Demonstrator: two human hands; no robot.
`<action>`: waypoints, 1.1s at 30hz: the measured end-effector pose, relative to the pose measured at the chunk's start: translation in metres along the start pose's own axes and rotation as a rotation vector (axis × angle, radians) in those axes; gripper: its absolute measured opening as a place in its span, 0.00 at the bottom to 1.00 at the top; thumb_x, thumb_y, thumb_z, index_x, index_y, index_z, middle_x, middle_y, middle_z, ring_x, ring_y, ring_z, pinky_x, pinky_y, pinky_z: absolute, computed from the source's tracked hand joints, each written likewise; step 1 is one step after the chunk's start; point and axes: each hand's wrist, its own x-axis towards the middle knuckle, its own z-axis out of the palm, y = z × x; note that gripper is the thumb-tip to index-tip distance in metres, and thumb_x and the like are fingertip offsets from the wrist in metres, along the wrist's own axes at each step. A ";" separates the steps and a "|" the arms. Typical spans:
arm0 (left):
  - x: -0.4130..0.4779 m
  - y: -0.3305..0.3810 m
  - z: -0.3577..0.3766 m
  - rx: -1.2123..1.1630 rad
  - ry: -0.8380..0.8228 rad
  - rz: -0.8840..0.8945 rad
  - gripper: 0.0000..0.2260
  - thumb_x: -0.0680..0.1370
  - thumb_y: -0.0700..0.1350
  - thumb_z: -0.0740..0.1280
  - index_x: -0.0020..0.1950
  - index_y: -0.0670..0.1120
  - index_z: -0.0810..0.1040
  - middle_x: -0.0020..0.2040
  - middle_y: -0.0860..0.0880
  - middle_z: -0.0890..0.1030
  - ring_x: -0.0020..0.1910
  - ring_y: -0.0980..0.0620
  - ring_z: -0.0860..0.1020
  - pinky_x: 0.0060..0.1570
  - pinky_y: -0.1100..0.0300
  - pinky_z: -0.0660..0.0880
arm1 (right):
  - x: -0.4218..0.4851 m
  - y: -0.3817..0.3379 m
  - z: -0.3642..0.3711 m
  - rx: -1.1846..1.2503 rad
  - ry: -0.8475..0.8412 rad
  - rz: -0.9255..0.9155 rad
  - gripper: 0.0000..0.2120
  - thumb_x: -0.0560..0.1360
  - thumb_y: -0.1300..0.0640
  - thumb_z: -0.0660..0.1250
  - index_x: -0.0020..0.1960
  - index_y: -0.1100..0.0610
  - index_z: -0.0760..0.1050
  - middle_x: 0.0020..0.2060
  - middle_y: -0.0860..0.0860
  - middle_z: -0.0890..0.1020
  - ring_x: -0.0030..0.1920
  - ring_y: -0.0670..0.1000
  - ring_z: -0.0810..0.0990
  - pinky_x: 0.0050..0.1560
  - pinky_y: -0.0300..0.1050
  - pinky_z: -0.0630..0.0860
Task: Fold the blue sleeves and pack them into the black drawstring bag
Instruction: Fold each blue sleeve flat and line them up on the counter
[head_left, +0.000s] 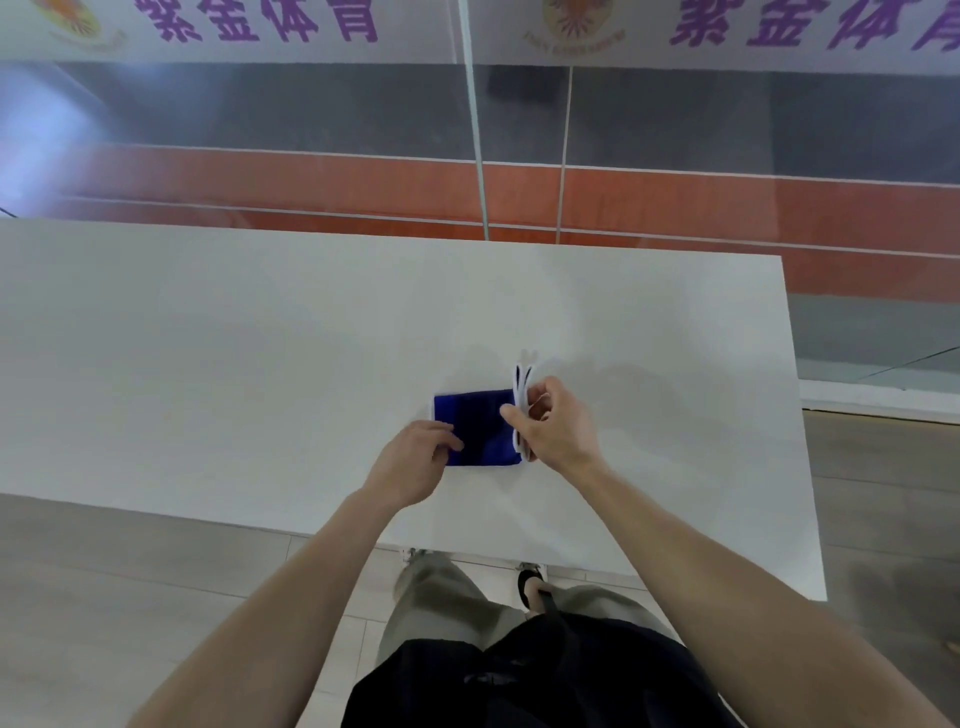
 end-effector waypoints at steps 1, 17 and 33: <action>0.004 0.006 -0.008 -0.206 -0.010 -0.104 0.14 0.89 0.47 0.62 0.67 0.52 0.86 0.67 0.54 0.86 0.68 0.52 0.82 0.66 0.57 0.75 | -0.001 -0.004 0.008 -0.041 0.004 -0.036 0.14 0.78 0.49 0.78 0.50 0.54 0.74 0.34 0.49 0.86 0.27 0.44 0.83 0.28 0.35 0.76; 0.046 -0.004 -0.044 -0.516 -0.132 -0.254 0.05 0.82 0.44 0.74 0.56 0.46 0.86 0.54 0.47 0.89 0.57 0.44 0.87 0.60 0.48 0.82 | -0.004 -0.001 0.060 -0.205 -0.249 -0.125 0.12 0.84 0.61 0.64 0.64 0.55 0.83 0.56 0.51 0.87 0.55 0.55 0.85 0.58 0.52 0.84; 0.043 -0.021 -0.038 -0.432 -0.024 -0.334 0.11 0.86 0.44 0.61 0.49 0.39 0.75 0.53 0.49 0.73 0.44 0.46 0.76 0.40 0.59 0.76 | 0.022 0.023 0.066 -0.002 -0.277 0.219 0.31 0.84 0.52 0.71 0.83 0.48 0.63 0.53 0.55 0.87 0.45 0.53 0.90 0.50 0.54 0.88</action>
